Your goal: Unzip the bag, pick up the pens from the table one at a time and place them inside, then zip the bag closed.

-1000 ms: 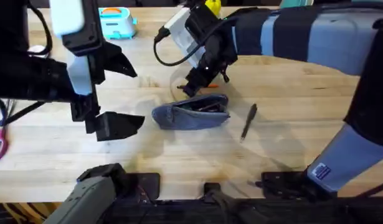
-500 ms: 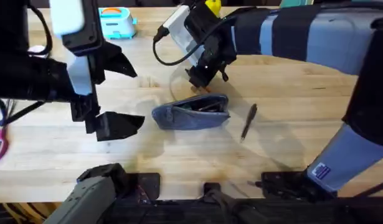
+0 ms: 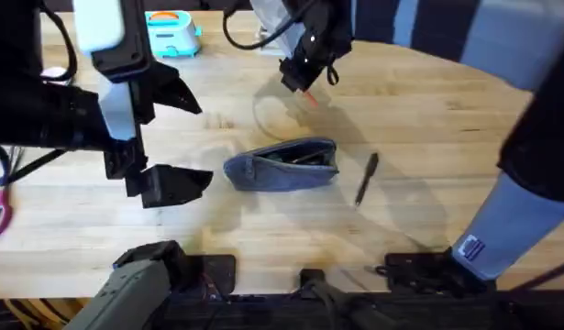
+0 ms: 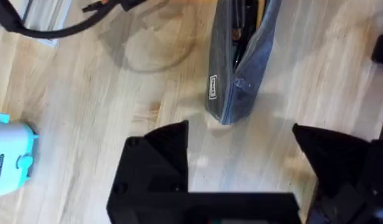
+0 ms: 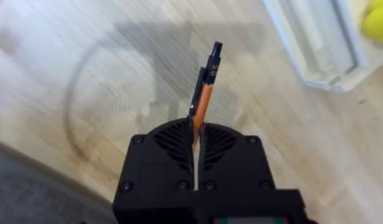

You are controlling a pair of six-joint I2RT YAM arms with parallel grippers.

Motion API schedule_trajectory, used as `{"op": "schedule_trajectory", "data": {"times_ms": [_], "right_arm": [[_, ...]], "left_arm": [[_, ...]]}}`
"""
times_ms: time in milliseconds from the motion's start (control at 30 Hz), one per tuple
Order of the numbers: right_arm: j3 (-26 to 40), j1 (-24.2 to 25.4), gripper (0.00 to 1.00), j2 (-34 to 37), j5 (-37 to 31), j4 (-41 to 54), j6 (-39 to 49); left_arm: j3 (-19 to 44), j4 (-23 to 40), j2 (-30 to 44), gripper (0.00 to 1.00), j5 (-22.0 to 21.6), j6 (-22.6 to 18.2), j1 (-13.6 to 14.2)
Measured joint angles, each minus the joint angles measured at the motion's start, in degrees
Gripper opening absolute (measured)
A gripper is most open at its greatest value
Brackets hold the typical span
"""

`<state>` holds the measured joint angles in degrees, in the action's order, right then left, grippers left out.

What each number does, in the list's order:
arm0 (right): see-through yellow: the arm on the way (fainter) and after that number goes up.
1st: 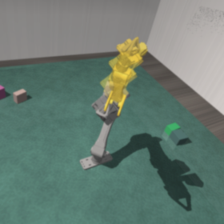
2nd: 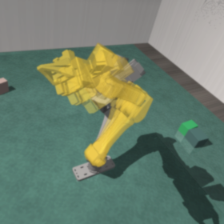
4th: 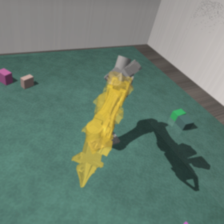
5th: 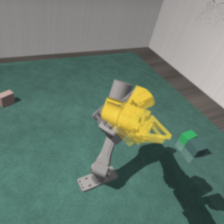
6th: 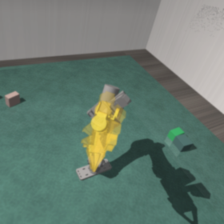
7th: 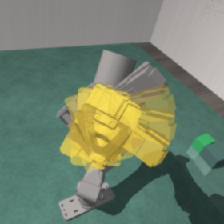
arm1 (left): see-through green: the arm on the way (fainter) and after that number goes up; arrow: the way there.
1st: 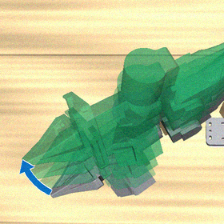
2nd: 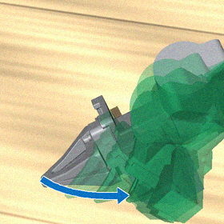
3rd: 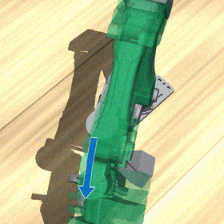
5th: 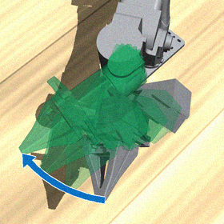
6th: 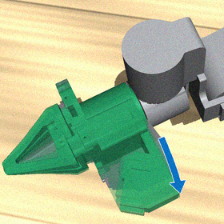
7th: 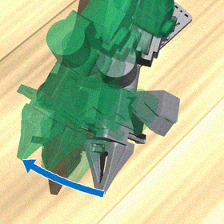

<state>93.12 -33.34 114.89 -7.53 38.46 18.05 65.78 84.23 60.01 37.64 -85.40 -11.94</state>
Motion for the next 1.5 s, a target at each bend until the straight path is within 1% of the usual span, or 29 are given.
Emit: {"op": "schedule_trajectory", "data": {"times_ms": [300, 433, 567, 700, 933, 1067, 1100, 1167, 1233, 1367, 1433, 1500], "right_arm": [[0.2, 0.0, 0.030, -9.3, 4.1, 6.3, 6.9], [0.2, 0.0, 0.030, -13.0, 5.0, 9.6, 10.7], [-1.0, 0.0, 0.030, -16.0, 5.3, 10.0, 14.0], [-5.8, 0.0, 0.030, -20.7, 7.5, 11.3, 16.8], [-16.5, 0.0, 0.030, -29.9, 15.6, 11.5, 21.2], [-20.8, -0.8, 0.030, -33.0, 18.5, 11.5, 23.0], [-23.3, -2.4, 0.030, -33.8, 19.5, 11.5, 24.4], [-24.7, -3.7, 0.030, -33.8, 19.8, 11.6, 25.8], [-25.9, -5.2, 0.030, -33.8, 20.0, 12.9, 28.4], [-26.6, -7.4, 0.030, -33.8, 20.4, 15.0, 34.3], [-26.7, -7.7, 0.030, -33.8, 20.5, 14.8, 36.3], [-26.7, -7.7, 0.030, -33.8, 20.5, 14.7, 37.6]], "left_arm": [[0.0, 0.0, 0.0, 0.993, -3.1, 0.0, 0.0], [0.0, 0.0, 0.0, 0.993, -3.8, 0.0, 0.0], [0.0, 0.2, 0.0, 0.993, -4.0, 0.0, 0.0], [0.0, 0.9, 0.0, 0.993, -3.4, 0.0, 0.0], [0.0, 1.7, 0.0, 0.993, -2.8, -0.5, 0.0], [0.0, 2.4, 0.8, 0.994, -2.4, -1.3, -0.2], [0.0, 4.8, 3.4, 0.993, -1.1, -3.9, -1.4], [0.0, 6.4, 5.8, 0.993, -0.4, -6.7, -2.8], [0.0, 8.2, 8.4, 0.993, 0.6, -10.5, -4.9], [0.0, 10.7, 12.4, 0.994, 2.7, -19.0, -9.5], [0.0, 11.4, 13.9, 0.993, 3.7, -22.9, -11.2], [0.0, 11.7, 15.1, 0.992, 4.4, -26.1, -12.4]]}}
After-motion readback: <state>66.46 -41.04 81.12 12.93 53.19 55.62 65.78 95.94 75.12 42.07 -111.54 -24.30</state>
